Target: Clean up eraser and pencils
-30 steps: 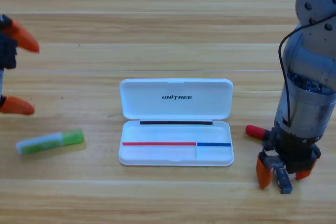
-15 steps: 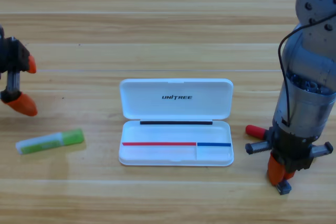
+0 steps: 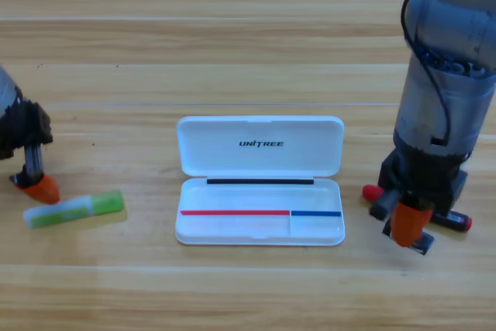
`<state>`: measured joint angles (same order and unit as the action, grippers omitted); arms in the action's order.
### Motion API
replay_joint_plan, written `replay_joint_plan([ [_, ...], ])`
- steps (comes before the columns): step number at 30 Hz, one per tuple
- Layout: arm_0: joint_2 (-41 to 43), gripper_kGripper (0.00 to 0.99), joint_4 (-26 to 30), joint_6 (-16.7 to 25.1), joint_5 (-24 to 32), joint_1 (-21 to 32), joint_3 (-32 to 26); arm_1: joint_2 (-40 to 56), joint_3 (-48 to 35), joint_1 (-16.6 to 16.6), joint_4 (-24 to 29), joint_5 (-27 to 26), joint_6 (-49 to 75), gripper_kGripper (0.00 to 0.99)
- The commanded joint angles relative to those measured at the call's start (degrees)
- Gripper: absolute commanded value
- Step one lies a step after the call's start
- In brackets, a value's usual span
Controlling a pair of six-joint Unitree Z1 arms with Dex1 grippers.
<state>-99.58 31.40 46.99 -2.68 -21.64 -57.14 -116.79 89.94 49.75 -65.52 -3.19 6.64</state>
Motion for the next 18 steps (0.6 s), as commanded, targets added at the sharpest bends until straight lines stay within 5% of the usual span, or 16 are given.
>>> replay_joint_plan([
  [1,-2.6,0.931,-2.1,-0.8,-0.5,-2.1,2.9,-2.9,5.1,4.0,-4.8,-3.4,16.5,0.000],
  [6,-2.9,0.933,-2.7,-0.9,-0.3,-3.5,3.2,-5.7,7.6,4.3,-4.8,-5.6,27.7,0.000],
  [18,-4.6,0.931,-5.2,-1.3,0.1,-4.8,4.8,-14.7,17.3,4.4,-4.8,0.2,30.2,0.000],
])
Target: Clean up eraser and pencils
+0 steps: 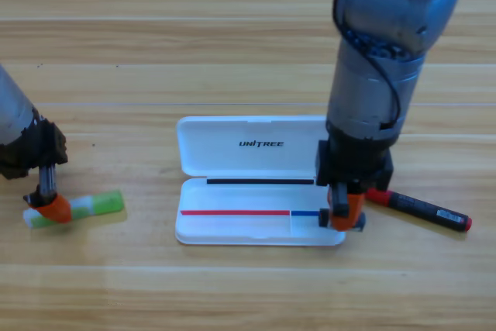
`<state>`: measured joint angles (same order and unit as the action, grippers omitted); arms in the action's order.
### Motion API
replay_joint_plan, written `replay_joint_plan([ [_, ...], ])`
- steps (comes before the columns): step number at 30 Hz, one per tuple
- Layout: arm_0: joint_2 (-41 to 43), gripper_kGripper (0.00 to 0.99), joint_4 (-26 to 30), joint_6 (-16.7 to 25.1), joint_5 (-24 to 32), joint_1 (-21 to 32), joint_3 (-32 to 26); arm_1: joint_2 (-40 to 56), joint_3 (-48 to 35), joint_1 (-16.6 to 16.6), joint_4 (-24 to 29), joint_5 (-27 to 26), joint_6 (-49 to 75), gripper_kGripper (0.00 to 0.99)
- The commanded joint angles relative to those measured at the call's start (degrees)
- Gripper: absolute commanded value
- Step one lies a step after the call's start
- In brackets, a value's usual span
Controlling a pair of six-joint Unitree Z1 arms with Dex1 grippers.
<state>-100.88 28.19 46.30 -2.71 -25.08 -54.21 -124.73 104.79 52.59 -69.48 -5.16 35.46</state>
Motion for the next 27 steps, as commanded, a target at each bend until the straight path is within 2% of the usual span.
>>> replay_joint_plan([
  [1,-3.4,0.931,-2.4,-0.6,0.2,-1.4,2.1,-7.3,2.9,1.6,-0.8,2.4,1.5,0.000],
  [12,-4.9,0.887,-4.2,-0.7,0.2,-1.4,3.2,-10.1,6.6,1.7,-0.8,3.3,2.2,0.000],
  [25,-6.4,0.752,-4.9,-0.7,1.0,-1.4,3.5,-11.0,7.3,1.7,-0.8,4.2,2.2,0.000],
  [27,-6.5,0.738,-4.8,-0.8,1.1,-1.4,3.7,-11.1,7.2,1.8,-0.9,4.4,2.1,0.063],
])
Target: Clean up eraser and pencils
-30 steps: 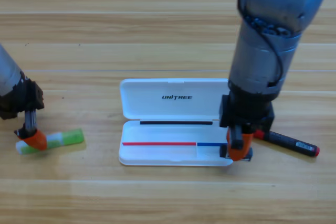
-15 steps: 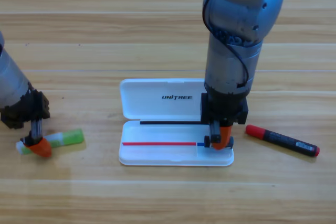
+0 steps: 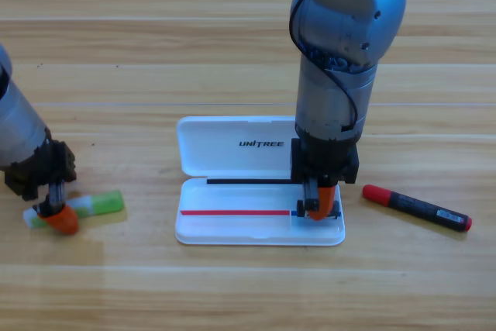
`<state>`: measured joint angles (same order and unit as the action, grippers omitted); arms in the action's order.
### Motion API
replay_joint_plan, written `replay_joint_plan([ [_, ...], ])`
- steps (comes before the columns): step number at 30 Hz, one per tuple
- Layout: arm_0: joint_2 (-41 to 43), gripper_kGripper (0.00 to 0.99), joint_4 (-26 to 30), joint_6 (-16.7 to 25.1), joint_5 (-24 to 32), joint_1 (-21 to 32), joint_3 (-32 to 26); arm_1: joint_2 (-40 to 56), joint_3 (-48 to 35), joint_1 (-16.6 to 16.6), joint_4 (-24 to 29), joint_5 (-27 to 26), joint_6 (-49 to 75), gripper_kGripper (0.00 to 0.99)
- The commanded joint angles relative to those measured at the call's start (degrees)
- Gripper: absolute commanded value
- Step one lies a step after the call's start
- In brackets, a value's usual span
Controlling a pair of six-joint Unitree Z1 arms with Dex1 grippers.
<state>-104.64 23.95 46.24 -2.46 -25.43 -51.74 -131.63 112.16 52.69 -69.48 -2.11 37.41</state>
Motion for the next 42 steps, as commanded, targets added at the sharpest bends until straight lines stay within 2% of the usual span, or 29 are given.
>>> replay_joint_plan([
  [1,-2.8,0.712,-0.6,-0.6,0.8,-1.0,1.2,-4.2,-0.3,1.7,-1.0,1.3,0.1,0.078],
  [5,-3.2,0.650,-0.6,-0.6,1.1,-1.0,1.3,-4.3,-0.5,1.7,-1.0,1.3,0.1,0.080],
  [10,-2.8,0.410,-1.1,0.2,1.1,-1.0,1.2,-4.3,-0.5,1.8,-1.1,1.3,0.1,0.083],
  [13,-2.5,0.250,-1.4,0.6,1.1,-1.0,1.2,-4.3,-0.5,1.9,-1.2,1.3,0.0,0.210],
  [16,-2.1,0.149,-1.5,0.6,1.1,-1.0,1.2,-4.6,-0.5,1.9,-1.2,1.3,0.0,0.385],
  [18,-2.2,0.138,-1.6,0.6,1.6,-1.0,1.5,-4.6,-0.5,1.9,-1.2,1.4,-0.1,0.557],
  [19,-2.2,0.130,-1.6,0.4,1.7,-1.0,1.5,-4.6,-0.5,1.9,-1.2,1.4,-0.1,0.612],
  [20,-2.1,0.104,-1.6,0.2,1.7,-1.0,1.5,-4.6,-0.5,2.0,-1.2,1.3,-0.1,0.647],
  [24,-1.7,0.101,-0.7,-0.1,1.8,-1.0,0.8,-3.6,-0.5,2.0,-1.9,1.2,-0.1,0.738],
  [29,0.1,0.101,4.5,0.4,1.7,-1.1,-3.2,5.2,-3.4,2.7,-4.6,-1.8,-0.1,0.778],
  [32,1.2,0.101,9.4,0.5,1.8,-1.8,-7.3,13.7,-8.4,2.8,-5.0,-2.9,-0.1,0.782],
  [33,1.6,0.101,11.0,0.5,2.0,-2.3,-8.7,16.4,-10.5,2.8,-5.0,-2.9,-0.2,0.822],
  [36,2.5,0.101,16.3,-0.3,2.0,-4.6,-14.1,22.6,-16.0,2.6,-5.0,-1.8,-1.1,0.831],
  [39,2.6,0.101,21.2,-2.3,1.8,-8.2,-20.0,24.5,-19.9,0.3,-4.9,0.9,-2.7,0.833],
  [42,2.5,0.101,23.6,-3.8,1.5,-11.5,-23.2,22.9,-22.3,-3.0,-3.6,3.2,-3.1,0.833],
])
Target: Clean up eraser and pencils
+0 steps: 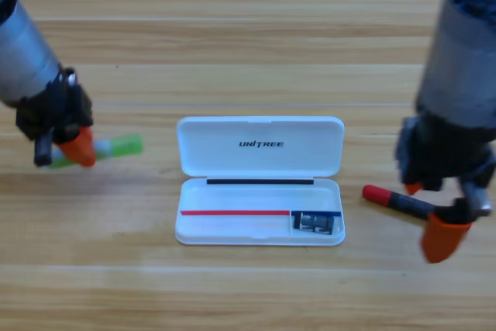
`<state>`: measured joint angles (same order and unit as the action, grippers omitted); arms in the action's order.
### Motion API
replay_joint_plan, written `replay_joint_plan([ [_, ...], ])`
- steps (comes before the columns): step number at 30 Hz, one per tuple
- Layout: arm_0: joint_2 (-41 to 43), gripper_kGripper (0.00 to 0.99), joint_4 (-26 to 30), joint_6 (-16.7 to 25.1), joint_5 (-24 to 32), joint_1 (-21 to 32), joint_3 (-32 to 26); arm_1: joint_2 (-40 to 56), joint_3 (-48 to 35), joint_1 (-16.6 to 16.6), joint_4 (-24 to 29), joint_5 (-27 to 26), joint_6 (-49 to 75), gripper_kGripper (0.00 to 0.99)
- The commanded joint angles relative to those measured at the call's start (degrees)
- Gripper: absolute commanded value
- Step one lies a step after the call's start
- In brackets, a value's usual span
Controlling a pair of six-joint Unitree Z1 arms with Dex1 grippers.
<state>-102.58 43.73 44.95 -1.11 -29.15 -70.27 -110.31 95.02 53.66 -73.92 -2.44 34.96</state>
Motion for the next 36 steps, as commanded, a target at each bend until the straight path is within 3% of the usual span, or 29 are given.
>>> replay_joint_plan([
  [1,0.5,0.101,4.0,-2.9,-0.1,-8.7,-5.1,0.4,-5.6,-5.1,1.2,3.5,-0.7,0.833],
  [6,-0.8,0.101,4.3,-5.4,-0.2,-13.3,-5.9,-7.3,-5.1,-10.9,5.9,3.8,-0.2,0.833],
  [10,-2.8,0.101,4.3,-6.3,-0.2,-16.5,-6.4,-10.5,-5.1,-13.2,11.5,4.7,0.3,0.833],
  [17,-7.5,0.101,4.3,-7.7,-0.6,-20.9,-9.0,-15.9,-5.0,-15.2,18.0,5.0,2.0,0.833],
  [26,-12.6,0.101,4.2,-8.1,-0.9,-23.4,-12.1,-20.0,-4.5,-15.9,18.9,5.0,3.8,0.816],
  [28,-13.3,0.101,4.2,-8.1,-0.9,-23.5,-12.4,-20.3,-4.6,-15.8,18.9,4.7,4.2,0.707],
  [34,-16.0,0.103,4.0,-8.1,-1.0,-23.5,-13.6,-21.6,-4.8,-15.8,18.9,4.3,5.5,0.118],
  [36,-16.7,0.103,3.9,-8.0,-1.0,-23.5,-14.1,-22.0,-4.9,-15.8,18.9,4.4,5.5,0.000],
])
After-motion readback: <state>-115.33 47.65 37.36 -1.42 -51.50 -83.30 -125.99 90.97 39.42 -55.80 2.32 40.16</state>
